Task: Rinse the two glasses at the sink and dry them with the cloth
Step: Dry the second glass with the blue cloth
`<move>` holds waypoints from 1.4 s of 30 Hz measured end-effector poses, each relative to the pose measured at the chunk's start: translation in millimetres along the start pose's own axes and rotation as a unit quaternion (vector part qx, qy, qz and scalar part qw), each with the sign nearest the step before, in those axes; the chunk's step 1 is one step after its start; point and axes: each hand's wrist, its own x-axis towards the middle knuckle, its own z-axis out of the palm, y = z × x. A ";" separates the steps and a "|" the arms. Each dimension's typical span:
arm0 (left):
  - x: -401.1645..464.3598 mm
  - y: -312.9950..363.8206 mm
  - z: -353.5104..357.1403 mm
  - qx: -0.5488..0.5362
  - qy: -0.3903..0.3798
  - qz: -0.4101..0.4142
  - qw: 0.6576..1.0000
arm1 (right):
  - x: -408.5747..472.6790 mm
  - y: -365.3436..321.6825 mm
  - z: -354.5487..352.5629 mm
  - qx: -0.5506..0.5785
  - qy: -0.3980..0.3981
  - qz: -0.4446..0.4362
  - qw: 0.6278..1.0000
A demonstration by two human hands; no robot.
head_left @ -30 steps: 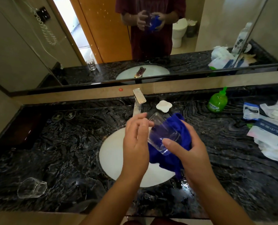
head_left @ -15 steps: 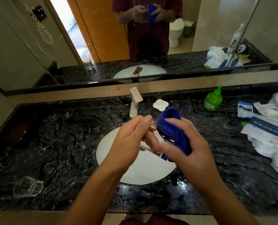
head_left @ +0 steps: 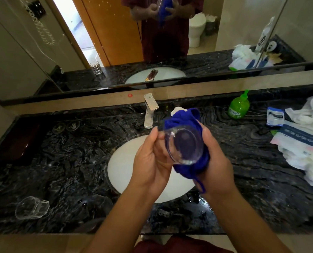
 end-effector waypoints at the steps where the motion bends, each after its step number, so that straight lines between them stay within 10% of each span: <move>1: 1.4 -0.7 2.3 -0.018 0.007 -0.009 1.000 | -4.6 4.1 1.4 0.017 0.006 -0.009 1.000; 8: 7.9 -4.2 7.4 -0.046 0.088 -0.019 0.995 | -28.0 15.2 12.2 -0.089 0.030 -0.149 0.984; 12: 7.8 -8.5 13.9 -0.061 0.047 -0.018 0.997 | -17.2 5.0 4.9 -0.331 0.054 -0.308 0.890; 18: 4.4 -6.2 17.8 -0.028 0.040 -0.009 0.999 | 3.7 -1.1 3.0 -0.025 0.071 -0.088 0.993; 31: -1.2 -10.3 28.5 0.176 0.003 0.139 0.975 | 15.1 0.3 -10.6 0.082 0.109 0.081 0.987; 42: -11.2 -15.9 30.2 -0.058 -0.008 -0.117 0.991 | 40.6 -32.4 -33.3 0.045 0.078 0.023 0.996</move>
